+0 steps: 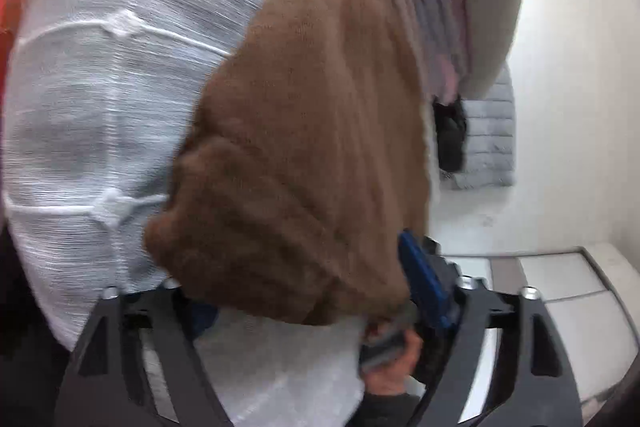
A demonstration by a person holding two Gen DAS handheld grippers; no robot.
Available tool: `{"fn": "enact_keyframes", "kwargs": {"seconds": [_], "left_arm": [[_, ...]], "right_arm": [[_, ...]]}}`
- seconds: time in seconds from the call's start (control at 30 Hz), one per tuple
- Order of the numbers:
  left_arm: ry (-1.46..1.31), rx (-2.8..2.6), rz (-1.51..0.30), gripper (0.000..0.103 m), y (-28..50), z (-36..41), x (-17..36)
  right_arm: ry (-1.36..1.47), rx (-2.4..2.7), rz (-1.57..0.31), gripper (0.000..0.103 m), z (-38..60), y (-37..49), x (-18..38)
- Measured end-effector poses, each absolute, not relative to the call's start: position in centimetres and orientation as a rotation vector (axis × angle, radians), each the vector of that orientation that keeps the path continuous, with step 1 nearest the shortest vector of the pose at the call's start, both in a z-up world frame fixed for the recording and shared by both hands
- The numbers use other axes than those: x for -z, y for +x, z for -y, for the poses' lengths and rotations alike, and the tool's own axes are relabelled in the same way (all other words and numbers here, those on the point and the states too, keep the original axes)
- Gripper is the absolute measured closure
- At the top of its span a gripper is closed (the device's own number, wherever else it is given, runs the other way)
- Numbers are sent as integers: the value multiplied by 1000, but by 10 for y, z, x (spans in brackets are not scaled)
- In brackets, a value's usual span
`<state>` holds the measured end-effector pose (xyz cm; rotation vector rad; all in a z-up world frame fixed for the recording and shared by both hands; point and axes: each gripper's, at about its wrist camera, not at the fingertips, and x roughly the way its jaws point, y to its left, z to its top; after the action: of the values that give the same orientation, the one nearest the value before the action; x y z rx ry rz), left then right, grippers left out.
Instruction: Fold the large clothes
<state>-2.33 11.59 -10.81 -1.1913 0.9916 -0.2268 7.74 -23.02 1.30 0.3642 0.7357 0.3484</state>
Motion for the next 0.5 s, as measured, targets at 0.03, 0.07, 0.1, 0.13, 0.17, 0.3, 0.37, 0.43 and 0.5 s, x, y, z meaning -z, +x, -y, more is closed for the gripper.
{"fn": "enact_keyframes", "kwargs": {"seconds": [0.03, 0.07, 0.1, 0.13, 0.17, 0.3, 0.37, 0.43, 0.5], "left_arm": [[-1238, 205, -971, 39, -26, -120, 113], [-1271, 191, -962, 46, -26, -124, 116], [-1293, 180, -961, 49, -26, -126, 120], [-1296, 177, -962, 50, -26, -122, 121], [-1282, 176, -960, 51, -25, -120, 120], [-1228, 172, -937, 58, -25, -108, 113], [-1233, 172, -942, 57, -22, -108, 113], [-1238, 176, -950, 57, -22, -122, 113], [-1239, 181, -952, 57, -21, -133, 113]], "right_arm": [[362, -347, -737, 7, 230, 77, -13], [359, -345, -737, 7, 230, 77, -13], [352, -342, -739, 7, 229, 77, -13], [344, -339, -740, 7, 228, 77, -14], [334, -334, -741, 7, 226, 77, -14], [291, -315, -734, 7, 221, 73, -14], [275, -307, -740, 7, 218, 73, -13], [279, -310, -739, 7, 219, 73, -13], [288, -315, -738, 7, 220, 73, -13]]}}
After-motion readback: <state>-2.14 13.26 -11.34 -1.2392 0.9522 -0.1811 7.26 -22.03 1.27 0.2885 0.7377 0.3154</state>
